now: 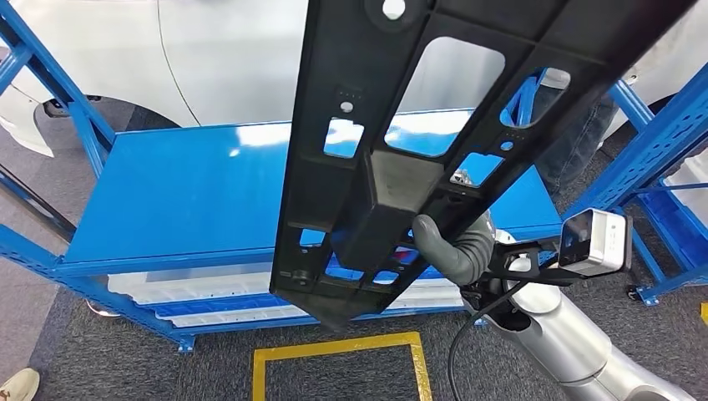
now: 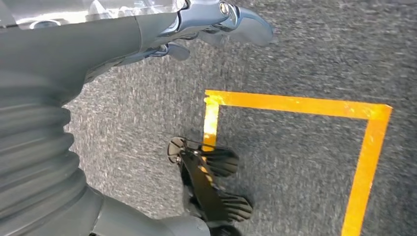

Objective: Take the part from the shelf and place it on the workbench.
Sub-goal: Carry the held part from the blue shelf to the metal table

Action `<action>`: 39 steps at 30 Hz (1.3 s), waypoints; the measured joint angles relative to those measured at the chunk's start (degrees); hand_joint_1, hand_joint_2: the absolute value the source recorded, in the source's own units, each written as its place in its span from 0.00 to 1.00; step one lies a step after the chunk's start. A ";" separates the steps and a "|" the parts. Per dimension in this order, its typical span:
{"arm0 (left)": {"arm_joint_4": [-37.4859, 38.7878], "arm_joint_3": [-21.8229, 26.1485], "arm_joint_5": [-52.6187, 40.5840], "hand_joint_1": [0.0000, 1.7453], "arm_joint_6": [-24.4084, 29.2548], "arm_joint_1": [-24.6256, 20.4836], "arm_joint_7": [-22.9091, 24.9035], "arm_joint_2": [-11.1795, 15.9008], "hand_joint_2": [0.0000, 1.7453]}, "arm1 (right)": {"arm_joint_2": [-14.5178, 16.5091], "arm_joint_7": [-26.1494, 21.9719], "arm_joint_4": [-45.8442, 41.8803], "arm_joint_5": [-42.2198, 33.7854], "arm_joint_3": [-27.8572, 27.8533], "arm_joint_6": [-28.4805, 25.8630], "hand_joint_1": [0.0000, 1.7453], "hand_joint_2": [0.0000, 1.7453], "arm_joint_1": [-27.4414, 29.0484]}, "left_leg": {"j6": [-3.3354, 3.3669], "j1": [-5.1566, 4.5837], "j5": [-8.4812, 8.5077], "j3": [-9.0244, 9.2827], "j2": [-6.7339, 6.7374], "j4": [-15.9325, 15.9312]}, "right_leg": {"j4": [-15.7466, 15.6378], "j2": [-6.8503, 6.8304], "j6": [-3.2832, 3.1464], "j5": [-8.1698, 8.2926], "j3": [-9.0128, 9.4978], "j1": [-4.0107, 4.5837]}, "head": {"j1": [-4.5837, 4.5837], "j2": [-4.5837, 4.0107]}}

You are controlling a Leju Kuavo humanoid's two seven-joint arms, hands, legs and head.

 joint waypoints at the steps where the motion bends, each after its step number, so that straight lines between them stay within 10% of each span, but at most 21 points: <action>1: 0.00 -0.07 -0.01 0.00 0.14 -0.03 -0.15 0.09 1.00 | 0.41 -0.04 -0.25 0.80 -0.47 0.53 1.00 1.00 0.12 | 0.30 -0.13 -0.05 2.24 -0.04 -3.49 | 0.03 -0.02 0.24 0.46 -0.30 0.06 | 0.04 0.00; 5: 0.00 -0.21 -0.01 0.00 0.33 0.13 -0.80 0.34 1.00 | 1.98 -0.27 -1.84 2.90 -1.87 1.29 1.00 1.00 1.60 | 1.54 -0.39 0.54 3.07 -0.02 -7.18 | -0.22 0.02 1.58 1.87 -0.78 0.00 | -0.33 0.00; 10: 0.00 -0.28 -0.01 0.00 -0.47 0.30 -1.33 0.51 1.00 | 4.44 -0.28 -4.28 8.20 -6.15 7.88 1.00 1.00 7.78 | 2.73 -0.07 4.12 -0.60 0.23 -7.46 | 12.73 0.44 2.98 -9.48 -4.42 -0.66 | 0.02 0.00; 12: 0.00 -0.38 0.00 0.00 -0.63 0.41 -1.25 0.55 1.00 | 6.00 -0.28 -5.51 10.15 -8.10 10.13 1.00 1.00 10.25 | 2.53 -0.10 5.20 -2.52 0.27 -6.96 | 16.42 0.44 3.22 -9.43 -3.91 -0.86 | 0.02 0.00; 14: 0.00 -0.58 0.01 0.00 -0.67 0.40 -1.19 0.60 1.00 | 7.34 -0.28 -6.71 11.06 -9.59 10.74 1.00 1.00 11.51 | 2.21 -0.09 6.10 -4.35 0.33 -6.26 | 12.18 0.44 3.17 -6.68 0.50 -1.03 | 0.01 0.00; 17: 0.01 -0.78 -0.01 0.00 -0.66 0.38 -1.15 0.68 1.00 | 8.82 -0.32 -8.10 11.20 -11.00 10.69 1.00 1.00 12.01 | 1.42 -0.22 7.41 -5.85 0.29 -5.74 | 1.05 0.50 2.31 -7.13 8.29 -0.72 | 0.01 0.00; 20: 0.09 -0.80 -0.01 0.00 -0.64 0.50 -1.10 0.84 1.00 | 9.61 -0.34 -8.53 11.08 -11.67 10.72 1.00 1.00 12.11 | 0.40 -0.08 8.74 -6.21 0.19 -6.17 | -0.94 0.46 1.07 -6.49 8.28 -0.53 | 0.32 0.01; 26: 0.17 -0.80 -0.02 0.00 -0.51 0.60 -1.02 1.13 1.00 | 10.81 -0.27 -8.02 9.62 -11.97 10.92 1.00 1.00 11.46 | -0.86 0.17 -3.39 -10.29 0.08 9.53 | -1.40 0.10 -0.36 -2.38 3.98 -0.64 | 0.10 0.00; 28: 0.17 -0.80 -0.03 0.00 -0.50 0.56 -0.97 1.12 1.00 | 10.81 -0.26 -7.43 8.94 -11.98 10.76 1.00 1.00 11.06 | -0.95 0.20 -1.81 -8.30 0.09 10.44 | -1.22 0.06 -0.14 -1.20 2.36 -0.64 | 0.10 0.00; 30: 0.17 -0.80 -0.03 0.00 -0.50 0.50 -0.97 1.13 1.00 | 10.81 -0.26 -7.03 8.55 -12.03 10.62 1.00 1.00 10.69 | -0.77 0.21 0.61 -2.49 0.06 3.60 | -0.91 0.08 0.27 -0.16 0.95 -0.62 | 0.06 0.00; 33: 0.17 -0.80 -0.03 0.00 -0.56 0.32 -1.08 1.13 1.00 | 10.79 -0.26 -6.62 8.21 -12.17 10.31 1.00 1.00 10.04 | 0.01 -0.07 -0.18 4.38 -0.11 -6.96 | -0.73 0.02 1.17 1.35 -0.13 -0.43 | -0.01 0.00; 36: 0.17 -0.82 -0.08 0.00 -0.66 0.41 -1.11 1.09 1.00 | 10.78 -0.26 -6.16 8.10 -12.30 10.10 1.00 1.00 9.80 | 1.13 0.03 0.70 3.79 0.03 -8.10 | -0.63 0.10 2.14 1.75 -0.79 -0.43 | -0.07 0.00; 39: 0.17 -0.82 -0.08 0.00 -0.66 0.38 -1.11 1.07 1.00 | 10.74 -0.28 -5.74 8.06 -12.44 10.10 1.00 1.00 9.66 | 2.32 0.11 2.43 1.83 0.36 -8.03 | 7.37 0.41 2.84 -5.15 -3.72 -0.58 | -0.16 0.00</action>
